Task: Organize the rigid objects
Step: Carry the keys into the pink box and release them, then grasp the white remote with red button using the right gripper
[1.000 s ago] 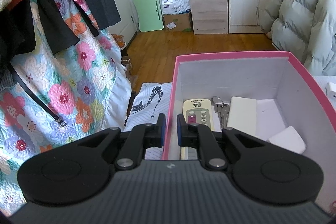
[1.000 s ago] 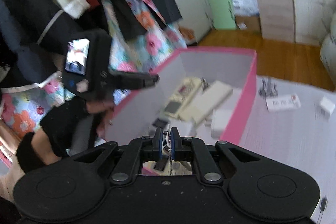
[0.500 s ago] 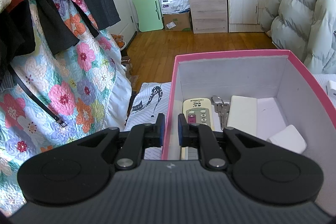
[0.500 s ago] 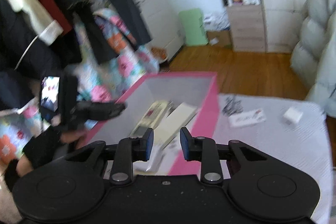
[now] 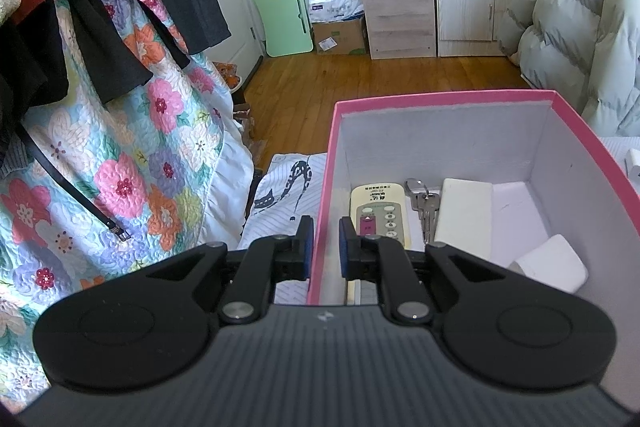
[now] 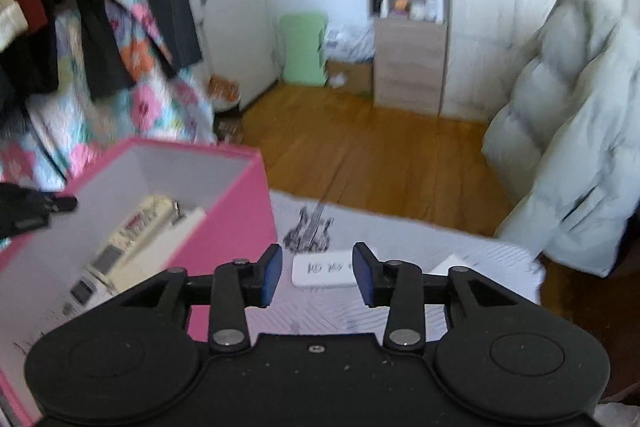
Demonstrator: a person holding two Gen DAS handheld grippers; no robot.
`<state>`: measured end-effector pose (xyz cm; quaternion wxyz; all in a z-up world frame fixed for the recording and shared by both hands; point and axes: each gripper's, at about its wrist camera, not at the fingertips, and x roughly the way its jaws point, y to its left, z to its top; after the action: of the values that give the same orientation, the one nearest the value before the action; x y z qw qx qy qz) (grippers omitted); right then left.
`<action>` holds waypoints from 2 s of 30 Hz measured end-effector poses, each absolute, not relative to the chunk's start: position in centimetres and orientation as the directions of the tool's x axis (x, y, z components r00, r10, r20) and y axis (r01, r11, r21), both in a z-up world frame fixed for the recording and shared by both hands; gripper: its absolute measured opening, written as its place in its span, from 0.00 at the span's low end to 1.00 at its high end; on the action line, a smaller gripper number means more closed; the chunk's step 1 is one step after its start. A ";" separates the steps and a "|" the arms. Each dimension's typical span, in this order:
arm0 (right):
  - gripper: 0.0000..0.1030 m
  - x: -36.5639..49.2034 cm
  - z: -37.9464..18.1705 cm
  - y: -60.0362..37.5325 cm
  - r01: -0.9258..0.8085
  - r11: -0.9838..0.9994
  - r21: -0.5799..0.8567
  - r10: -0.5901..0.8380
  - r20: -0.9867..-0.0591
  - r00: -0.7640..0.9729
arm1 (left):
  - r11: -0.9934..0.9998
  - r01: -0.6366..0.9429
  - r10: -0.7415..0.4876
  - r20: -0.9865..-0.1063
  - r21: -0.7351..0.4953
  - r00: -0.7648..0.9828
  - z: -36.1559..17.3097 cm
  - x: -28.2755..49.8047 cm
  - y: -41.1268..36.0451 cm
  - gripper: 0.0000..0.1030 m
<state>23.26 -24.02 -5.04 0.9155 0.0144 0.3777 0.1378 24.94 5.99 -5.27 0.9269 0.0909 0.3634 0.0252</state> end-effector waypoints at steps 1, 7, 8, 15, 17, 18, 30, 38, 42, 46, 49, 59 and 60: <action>0.55 24.2 -5.9 -23.9 -0.259 0.956 0.139 0.279 -0.708 0.649 | 0.982 0.020 0.113 -0.671 0.187 0.733 -5.3 25.0 6.0 0.11; 0.60 28.0 -10.5 -24.0 -0.174 0.959 0.223 0.283 -0.785 0.552 | 0.981 0.023 0.117 -0.678 0.194 0.726 -5.4 25.2 6.0 0.11; 0.60 28.4 -10.9 -24.2 -0.144 0.957 0.251 0.289 -0.785 0.548 | 0.981 0.022 0.118 -0.679 0.194 0.724 -5.4 25.2 5.9 0.11; 0.65 29.8 -12.5 -23.7 -0.085 0.955 0.284 0.283 -0.784 0.552 | 0.979 0.028 0.119 -0.680 0.201 0.723 -5.4 25.2 5.9 0.12; 0.65 30.3 -13.0 -23.3 -0.069 0.968 0.241 0.239 -0.803 0.545 | 0.980 0.029 0.117 -0.680 0.199 0.724 -5.4 25.2 5.9 0.12; 0.65 30.5 -13.0 -23.1 -0.059 0.974 0.220 0.215 -0.806 0.552 | 0.979 0.029 0.118 -0.679 0.200 0.724 -5.4 25.2 5.9 0.12; 0.78 33.8 -13.7 -21.1 -0.123 0.987 0.107 0.159 -0.789 0.594 | 0.980 0.029 0.116 -0.680 0.197 0.724 -5.3 25.2 5.7 0.12; 0.48 32.2 -13.1 -22.3 -0.212 0.973 0.095 0.206 -0.779 0.593 | 0.980 0.030 0.114 -0.680 0.197 0.724 -5.3 25.1 5.5 0.12; 0.45 31.0 -12.1 -22.7 -0.198 0.973 0.121 0.212 -0.805 0.554 | 0.980 0.031 0.113 -0.681 0.196 0.724 -5.2 25.2 5.7 0.12; 0.52 29.8 -12.0 -21.3 -0.256 0.960 0.112 0.232 -0.828 0.510 | 0.980 0.031 0.114 -0.681 0.197 0.724 -5.2 25.2 5.6 0.12; 0.62 29.8 -12.2 -20.0 -0.270 0.963 0.015 0.166 -0.820 0.547 | 0.980 0.029 0.116 -0.681 0.198 0.723 -5.2 25.2 5.7 0.12; 0.43 28.4 -11.5 -21.7 -0.190 0.975 0.117 0.212 -0.753 0.623 | 0.981 0.028 0.114 -0.681 0.194 0.723 -5.1 25.2 6.0 0.12; 0.43 28.0 -11.1 -21.8 -0.187 0.975 0.121 0.214 -0.744 0.633 | 0.981 0.028 0.112 -0.681 0.191 0.723 -5.1 25.2 6.0 0.12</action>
<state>28.03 -21.76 -11.06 0.9034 0.0160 0.4139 0.1109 25.24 5.97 -5.15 0.9234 0.0944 0.3712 0.0228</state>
